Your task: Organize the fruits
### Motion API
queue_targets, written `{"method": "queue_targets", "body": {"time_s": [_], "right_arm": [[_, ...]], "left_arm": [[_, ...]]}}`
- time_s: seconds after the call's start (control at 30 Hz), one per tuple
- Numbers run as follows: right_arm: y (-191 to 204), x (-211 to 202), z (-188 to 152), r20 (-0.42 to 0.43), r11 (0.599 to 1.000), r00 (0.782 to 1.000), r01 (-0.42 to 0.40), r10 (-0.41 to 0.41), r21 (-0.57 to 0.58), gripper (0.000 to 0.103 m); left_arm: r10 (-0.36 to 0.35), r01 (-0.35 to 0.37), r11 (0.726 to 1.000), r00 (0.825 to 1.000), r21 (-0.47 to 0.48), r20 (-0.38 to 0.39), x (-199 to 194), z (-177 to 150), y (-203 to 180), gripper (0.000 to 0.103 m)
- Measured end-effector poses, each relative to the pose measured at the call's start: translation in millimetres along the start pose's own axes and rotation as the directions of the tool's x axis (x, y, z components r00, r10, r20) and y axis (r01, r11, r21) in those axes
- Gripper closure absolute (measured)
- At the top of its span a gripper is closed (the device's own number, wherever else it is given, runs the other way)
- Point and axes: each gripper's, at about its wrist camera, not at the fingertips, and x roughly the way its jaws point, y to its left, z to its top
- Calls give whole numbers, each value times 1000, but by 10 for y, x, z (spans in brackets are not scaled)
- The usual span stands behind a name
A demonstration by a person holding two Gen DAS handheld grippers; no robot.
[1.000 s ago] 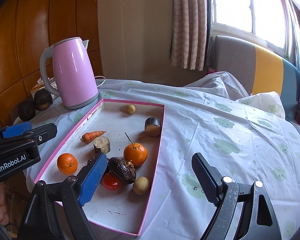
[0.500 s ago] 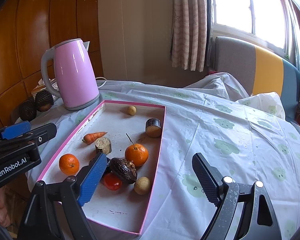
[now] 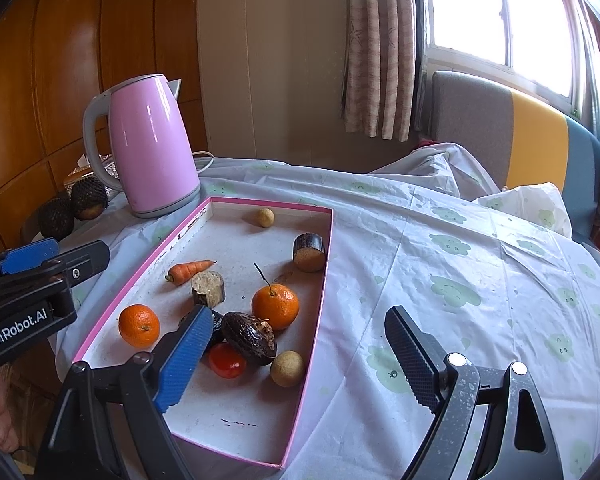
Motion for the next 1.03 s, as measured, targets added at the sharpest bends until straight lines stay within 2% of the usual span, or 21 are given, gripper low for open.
{"method": "queue_targets", "body": {"time_s": [0.7, 0.8, 0.93, 1.03], "right_arm": [[10, 14, -31, 0, 1000, 1000, 5, -5, -12, 14], [5, 17, -37, -2, 1000, 1000, 7, -7, -13, 14], [-23, 14, -42, -2, 1000, 1000, 9, -9, -10, 14], [-113, 6, -33, -2, 1000, 1000, 22, -22, 10, 14]], "left_arm": [[-27, 27, 1000, 1000, -5, -10, -2, 0, 14, 38], [-47, 47, 999, 999, -10, 0, -16, 2, 23, 52], [-58, 58, 998, 998, 0, 10, -25, 7, 9, 55], [-69, 69, 998, 997, -3, -14, 12, 4, 1, 55]]}}
